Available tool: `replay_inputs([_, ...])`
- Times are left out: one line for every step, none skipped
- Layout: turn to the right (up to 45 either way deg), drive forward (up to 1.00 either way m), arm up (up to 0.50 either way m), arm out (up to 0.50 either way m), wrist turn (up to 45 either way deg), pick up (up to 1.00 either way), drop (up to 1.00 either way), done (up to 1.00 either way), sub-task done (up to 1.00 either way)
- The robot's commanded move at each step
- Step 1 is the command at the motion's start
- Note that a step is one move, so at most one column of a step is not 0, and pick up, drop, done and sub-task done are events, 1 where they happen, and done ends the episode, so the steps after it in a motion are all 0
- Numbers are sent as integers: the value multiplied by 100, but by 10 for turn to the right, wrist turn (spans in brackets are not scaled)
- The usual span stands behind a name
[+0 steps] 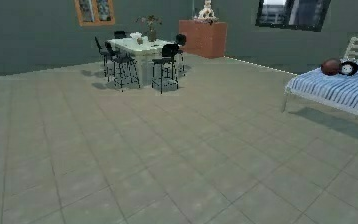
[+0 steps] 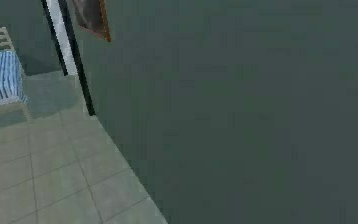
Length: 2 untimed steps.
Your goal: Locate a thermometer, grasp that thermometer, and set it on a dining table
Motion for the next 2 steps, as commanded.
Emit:
replay_inputs([-450,0,0,0,0,0,0,0,0])
replay_inputs([-120,0,0,0,0,0,0,0,0])
